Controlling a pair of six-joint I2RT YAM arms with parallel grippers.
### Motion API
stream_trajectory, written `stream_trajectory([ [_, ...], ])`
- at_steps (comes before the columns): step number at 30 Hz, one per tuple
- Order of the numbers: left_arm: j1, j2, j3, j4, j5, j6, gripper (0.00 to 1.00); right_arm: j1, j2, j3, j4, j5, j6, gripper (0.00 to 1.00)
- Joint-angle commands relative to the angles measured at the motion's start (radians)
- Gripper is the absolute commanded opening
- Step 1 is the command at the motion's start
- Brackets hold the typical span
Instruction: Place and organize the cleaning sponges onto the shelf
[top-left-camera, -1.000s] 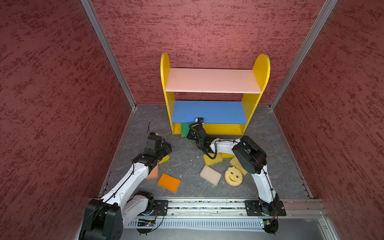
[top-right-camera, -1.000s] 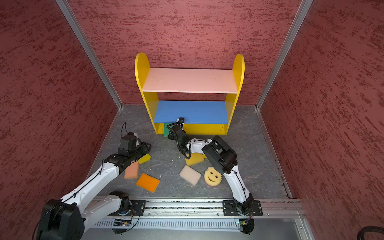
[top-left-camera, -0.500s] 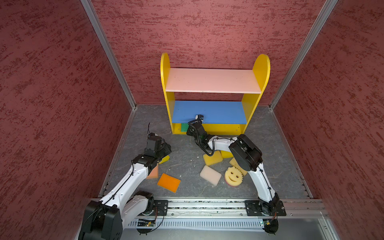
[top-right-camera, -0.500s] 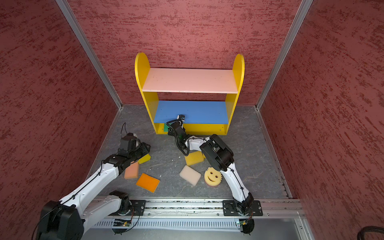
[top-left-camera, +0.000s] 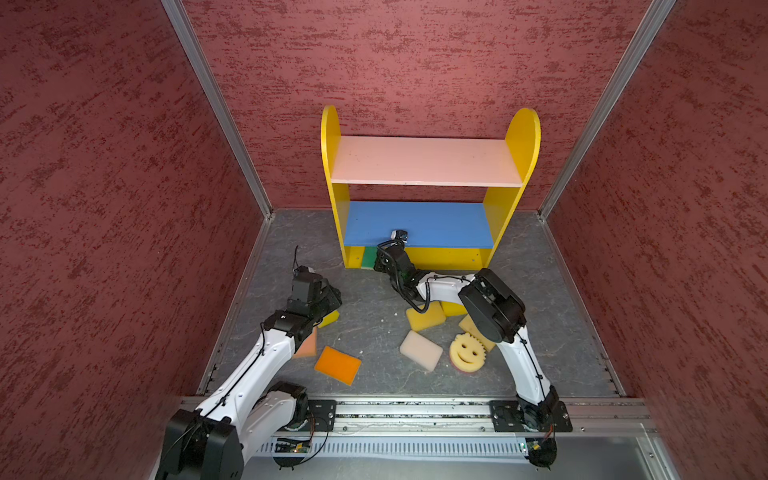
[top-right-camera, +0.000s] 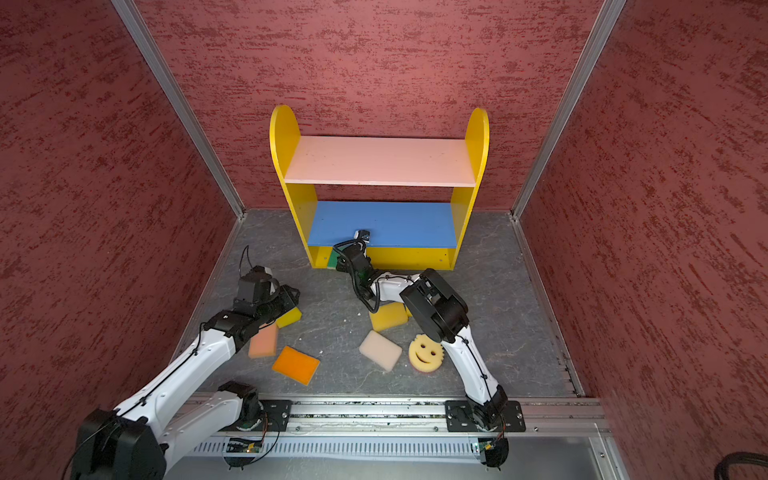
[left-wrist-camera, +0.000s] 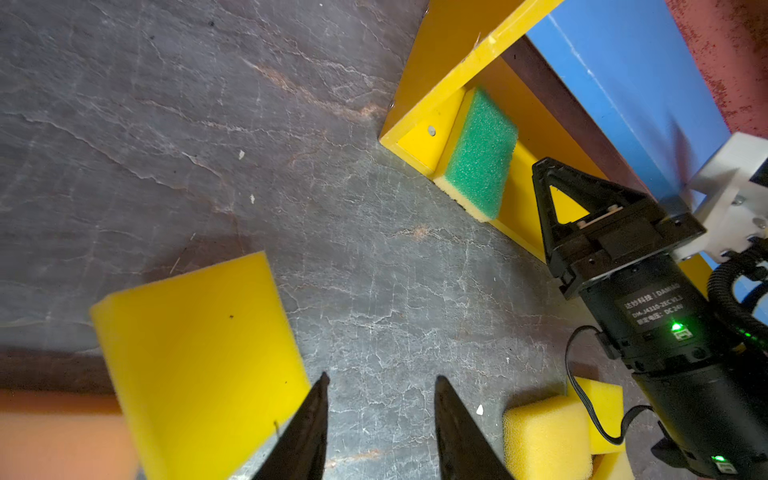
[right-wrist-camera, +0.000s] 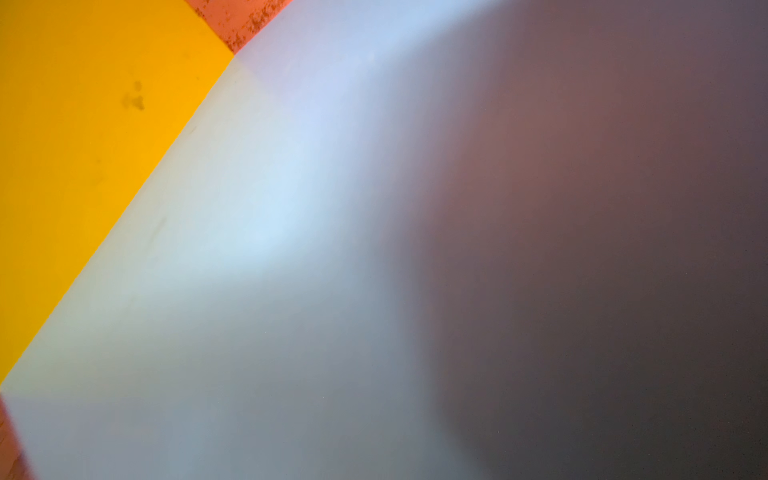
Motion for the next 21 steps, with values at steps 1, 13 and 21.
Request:
stream_trajectory([
  [1, 0.000, -0.030, -0.001, -0.023, -0.029, 0.017, 0.43, 0.018, -0.070, -0.080, -0.028, -0.068, 0.004, 0.18],
  [13, 0.010, -0.101, -0.021, -0.061, -0.051, 0.002, 0.46, 0.098, -0.195, -0.268, 0.018, -0.164, 0.030, 0.18],
  [21, 0.020, -0.138, -0.052, -0.074, -0.052, -0.003, 0.48, 0.105, -0.130, -0.243, 0.020, -0.186, 0.095, 0.00],
])
